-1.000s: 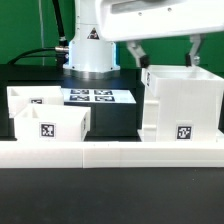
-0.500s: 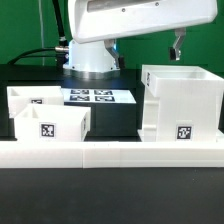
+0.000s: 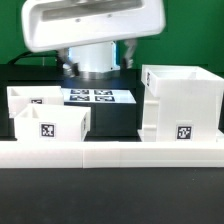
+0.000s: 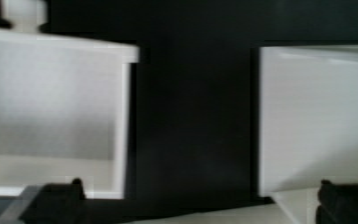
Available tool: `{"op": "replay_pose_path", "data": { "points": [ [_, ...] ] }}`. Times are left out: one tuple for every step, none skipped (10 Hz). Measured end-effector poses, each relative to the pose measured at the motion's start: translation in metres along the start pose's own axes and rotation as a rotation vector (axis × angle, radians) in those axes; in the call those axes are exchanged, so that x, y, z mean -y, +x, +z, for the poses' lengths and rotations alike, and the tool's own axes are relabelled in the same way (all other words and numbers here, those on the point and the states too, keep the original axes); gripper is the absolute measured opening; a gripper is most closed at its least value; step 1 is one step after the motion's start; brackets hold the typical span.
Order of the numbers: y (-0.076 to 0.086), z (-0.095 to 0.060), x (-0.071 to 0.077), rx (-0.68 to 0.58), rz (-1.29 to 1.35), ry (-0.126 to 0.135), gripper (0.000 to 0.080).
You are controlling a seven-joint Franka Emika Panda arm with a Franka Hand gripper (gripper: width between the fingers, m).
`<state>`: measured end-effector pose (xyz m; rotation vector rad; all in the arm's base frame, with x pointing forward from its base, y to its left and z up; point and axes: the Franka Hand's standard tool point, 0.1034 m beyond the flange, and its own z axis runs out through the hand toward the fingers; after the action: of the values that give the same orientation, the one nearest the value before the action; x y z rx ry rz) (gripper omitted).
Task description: Assemble drawer
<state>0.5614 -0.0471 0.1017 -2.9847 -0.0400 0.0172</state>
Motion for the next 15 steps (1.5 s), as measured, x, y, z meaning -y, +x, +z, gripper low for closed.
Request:
{"op": "replay_pose_path", "data": {
  "points": [
    [-0.004, 0.004, -0.009, -0.002, -0.02, -0.002, 0.0649],
    [-0.002, 0.003, -0.006, -0.004, -0.019, -0.002, 0.0649],
    [-0.002, 0.004, -0.005, -0.003, -0.022, -0.002, 0.0649],
    [-0.002, 0.004, -0.006, -0.003, -0.021, -0.002, 0.0649],
    [-0.004, 0.005, -0.007, 0.0, 0.006, -0.009, 0.0649],
    [-0.007, 0.009, -0.011, 0.014, 0.043, -0.03, 0.0649],
    [-0.011, 0.013, -0.016, 0.025, 0.085, -0.039, 0.0649],
    [-0.011, 0.022, -0.024, 0.014, 0.082, -0.061, 0.0649],
    [-0.01, 0.03, -0.027, -0.008, 0.111, -0.075, 0.0649],
    [-0.011, 0.039, -0.03, -0.014, 0.111, -0.081, 0.0649],
    [-0.012, 0.043, -0.031, -0.012, 0.114, -0.079, 0.0649],
    [-0.011, 0.042, -0.03, -0.014, 0.113, -0.079, 0.0649],
    [-0.011, 0.042, -0.03, -0.014, 0.113, -0.079, 0.0649],
    [-0.011, 0.042, -0.031, -0.014, 0.113, -0.079, 0.0649],
    [-0.011, 0.045, -0.031, -0.022, 0.118, -0.084, 0.0649]
  ]
}}
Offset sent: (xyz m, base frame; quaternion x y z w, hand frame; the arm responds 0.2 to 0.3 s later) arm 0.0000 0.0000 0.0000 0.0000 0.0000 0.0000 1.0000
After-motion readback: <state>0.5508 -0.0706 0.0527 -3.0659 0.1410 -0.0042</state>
